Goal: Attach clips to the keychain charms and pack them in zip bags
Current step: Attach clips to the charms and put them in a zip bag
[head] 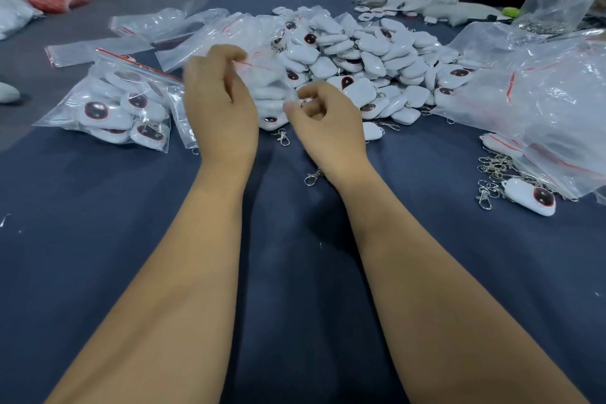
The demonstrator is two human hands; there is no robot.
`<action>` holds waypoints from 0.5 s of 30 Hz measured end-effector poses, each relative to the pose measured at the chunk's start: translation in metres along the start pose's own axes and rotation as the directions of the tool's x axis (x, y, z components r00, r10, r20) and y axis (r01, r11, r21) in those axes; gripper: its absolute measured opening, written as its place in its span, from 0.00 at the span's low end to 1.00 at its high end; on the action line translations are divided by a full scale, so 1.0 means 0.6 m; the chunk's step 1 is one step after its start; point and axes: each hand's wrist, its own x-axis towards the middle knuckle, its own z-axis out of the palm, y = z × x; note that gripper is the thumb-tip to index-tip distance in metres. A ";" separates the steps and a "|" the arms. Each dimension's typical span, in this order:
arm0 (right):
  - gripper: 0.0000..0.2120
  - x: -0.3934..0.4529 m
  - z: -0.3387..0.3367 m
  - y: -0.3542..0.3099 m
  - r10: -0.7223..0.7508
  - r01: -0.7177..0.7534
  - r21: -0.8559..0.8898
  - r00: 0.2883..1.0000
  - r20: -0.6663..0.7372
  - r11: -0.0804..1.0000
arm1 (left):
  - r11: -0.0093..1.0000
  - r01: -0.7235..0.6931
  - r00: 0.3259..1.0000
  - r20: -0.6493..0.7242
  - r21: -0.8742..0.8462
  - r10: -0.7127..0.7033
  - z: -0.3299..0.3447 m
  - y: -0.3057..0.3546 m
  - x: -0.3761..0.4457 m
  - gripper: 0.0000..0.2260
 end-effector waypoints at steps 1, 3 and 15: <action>0.05 -0.001 -0.003 -0.003 0.014 -0.013 0.073 1.000 -0.013 0.997 | 1.000 -0.020 0.995 -0.096 0.000 0.020 -0.004 0.002 0.004 0.15; 0.08 0.000 -0.010 -0.004 0.046 -0.033 0.128 0.994 -0.098 0.991 | 0.998 -0.052 0.974 -0.218 0.031 0.057 -0.009 0.001 0.010 0.14; 0.19 0.013 -0.023 0.023 0.110 -0.192 -0.609 0.979 -0.170 0.769 | 0.989 0.047 0.849 0.516 0.140 -0.114 0.018 -0.004 -0.020 0.14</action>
